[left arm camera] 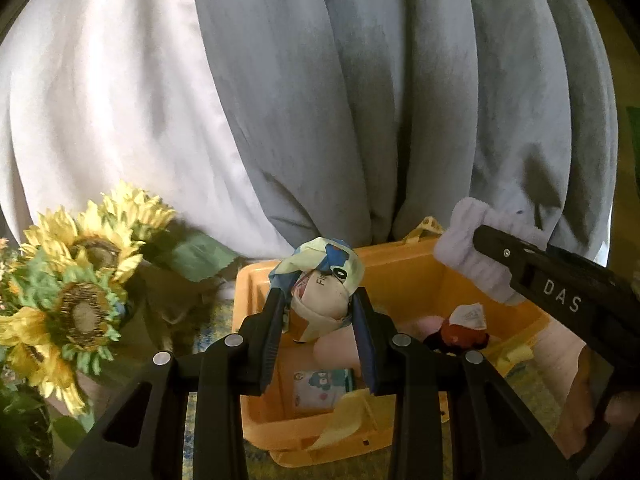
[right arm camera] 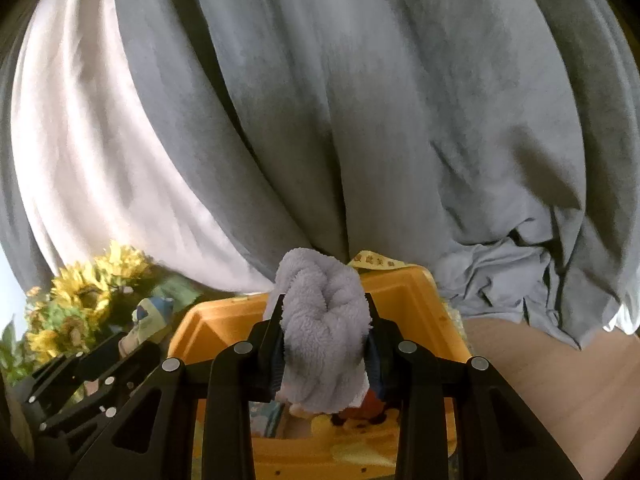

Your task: Organize soft objects

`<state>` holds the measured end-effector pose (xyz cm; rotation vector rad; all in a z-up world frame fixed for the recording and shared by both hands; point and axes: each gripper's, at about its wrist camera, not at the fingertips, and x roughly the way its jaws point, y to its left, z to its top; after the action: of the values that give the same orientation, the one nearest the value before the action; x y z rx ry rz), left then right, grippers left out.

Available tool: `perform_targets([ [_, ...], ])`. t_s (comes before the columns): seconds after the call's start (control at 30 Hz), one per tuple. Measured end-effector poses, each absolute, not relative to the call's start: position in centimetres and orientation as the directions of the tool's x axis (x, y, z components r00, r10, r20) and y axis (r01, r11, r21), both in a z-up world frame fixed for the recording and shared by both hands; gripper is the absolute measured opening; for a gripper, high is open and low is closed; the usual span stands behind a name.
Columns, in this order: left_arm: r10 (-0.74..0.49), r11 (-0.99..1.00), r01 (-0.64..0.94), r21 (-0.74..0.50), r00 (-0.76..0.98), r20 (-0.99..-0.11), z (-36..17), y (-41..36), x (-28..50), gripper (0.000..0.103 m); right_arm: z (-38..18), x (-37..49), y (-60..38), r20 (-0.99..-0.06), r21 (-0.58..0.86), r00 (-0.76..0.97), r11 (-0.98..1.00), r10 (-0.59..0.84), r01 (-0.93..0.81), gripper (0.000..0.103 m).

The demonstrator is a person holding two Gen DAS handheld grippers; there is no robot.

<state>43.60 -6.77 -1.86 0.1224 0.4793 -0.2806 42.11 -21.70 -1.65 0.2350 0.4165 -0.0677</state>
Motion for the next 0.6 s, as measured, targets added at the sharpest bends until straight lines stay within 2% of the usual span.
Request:
perform_targets([
  [0.37, -0.208, 0.957, 0.283, 0.068, 0.829, -0.519, -4.1, -7.6, 46.3, 0.036, -3.6, 45.8, -22.0, -0.450, 0.230, 0.893, 0.969, 0.022, 0.092, 0.037],
  [0.4, -0.205, 0.957, 0.282, 0.069, 0.825, -0.526, -4.2, -7.7, 46.5, 0.037, -3.6, 46.0, -22.0, -0.452, 0.229, 0.892, 0.969, 0.024, 0.089, 0.043],
  [0.43, -0.204, 0.957, 0.281, 0.069, 0.823, -0.530, -4.4, -7.7, 46.7, 0.038, -3.7, 46.1, -22.0, -0.454, 0.226, 0.891, 0.970, 0.024, 0.089, 0.054],
  [0.47, -0.203, 0.958, 0.280, 0.066, 0.821, -0.534, -4.5, -7.6, 46.8, 0.039, -3.7, 46.2, -22.0, -0.453, 0.222, 0.891, 0.970, 0.017, 0.094, 0.059],
  [0.5, -0.201, 0.959, 0.277, 0.063, 0.819, -0.537, -4.6, -7.7, 46.9, 0.041, -3.6, 46.2, -22.0, -0.448, 0.219, 0.894, 0.970, 0.007, 0.102, 0.062],
  [0.6, -0.204, 0.960, 0.275, 0.052, 0.815, -0.543, -4.6, -7.6, 46.8, 0.042, -3.5, 46.0, -22.0, -0.443, 0.202, 0.896, 0.973, -0.014, 0.115, 0.065],
])
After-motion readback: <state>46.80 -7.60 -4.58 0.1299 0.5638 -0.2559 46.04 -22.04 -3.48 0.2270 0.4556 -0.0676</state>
